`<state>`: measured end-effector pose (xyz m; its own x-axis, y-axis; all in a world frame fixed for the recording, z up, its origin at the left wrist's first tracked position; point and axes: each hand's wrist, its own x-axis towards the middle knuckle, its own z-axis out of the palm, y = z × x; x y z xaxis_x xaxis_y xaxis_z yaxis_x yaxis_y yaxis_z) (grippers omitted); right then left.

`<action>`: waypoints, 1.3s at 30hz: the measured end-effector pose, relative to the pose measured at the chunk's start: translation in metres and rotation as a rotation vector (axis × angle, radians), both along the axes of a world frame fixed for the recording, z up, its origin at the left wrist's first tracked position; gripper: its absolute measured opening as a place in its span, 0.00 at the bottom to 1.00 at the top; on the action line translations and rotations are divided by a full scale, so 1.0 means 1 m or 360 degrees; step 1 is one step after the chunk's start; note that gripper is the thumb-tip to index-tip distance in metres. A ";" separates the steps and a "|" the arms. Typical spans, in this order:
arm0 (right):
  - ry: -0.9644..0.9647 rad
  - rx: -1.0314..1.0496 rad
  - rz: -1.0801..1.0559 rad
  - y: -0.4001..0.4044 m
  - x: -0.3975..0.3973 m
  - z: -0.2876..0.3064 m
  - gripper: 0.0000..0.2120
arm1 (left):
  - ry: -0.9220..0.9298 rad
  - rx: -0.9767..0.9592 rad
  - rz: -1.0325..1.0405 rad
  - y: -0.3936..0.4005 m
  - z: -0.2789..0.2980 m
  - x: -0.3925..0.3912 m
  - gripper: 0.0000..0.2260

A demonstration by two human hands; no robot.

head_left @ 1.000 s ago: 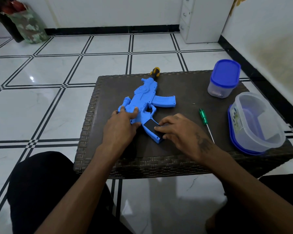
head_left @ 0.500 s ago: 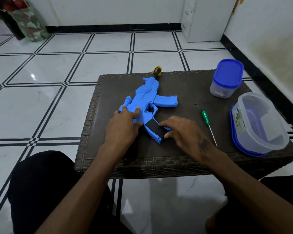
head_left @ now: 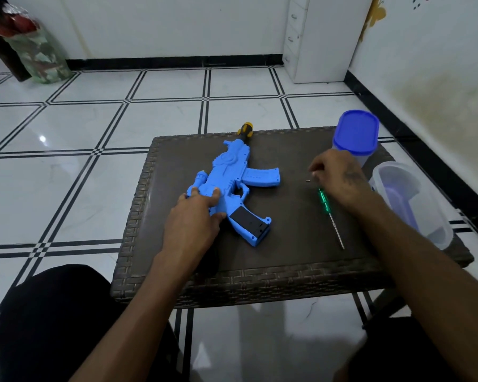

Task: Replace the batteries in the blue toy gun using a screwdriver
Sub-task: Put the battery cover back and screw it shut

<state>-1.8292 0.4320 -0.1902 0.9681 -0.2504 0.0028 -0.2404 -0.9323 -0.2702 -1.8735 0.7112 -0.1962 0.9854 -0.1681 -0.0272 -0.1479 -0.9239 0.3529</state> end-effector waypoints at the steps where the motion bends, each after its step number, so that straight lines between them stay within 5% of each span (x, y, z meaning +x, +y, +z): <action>1: -0.0041 -0.0004 -0.0005 -0.002 0.001 -0.003 0.09 | 0.0003 -0.0002 -0.0001 -0.001 0.000 -0.001 0.22; 20: 0.0057 -0.0039 0.0199 -0.004 0.006 -0.018 0.05 | 0.0015 0.0045 -0.0037 0.000 -0.012 0.005 0.23; 30: -0.0316 0.0768 0.0617 0.056 -0.067 0.000 0.03 | 0.0040 0.0008 -0.0017 -0.002 -0.011 0.005 0.27; 39: -0.0239 0.0927 0.0805 0.063 -0.086 -0.012 0.11 | 0.0011 0.0018 0.0038 -0.005 -0.017 0.002 0.37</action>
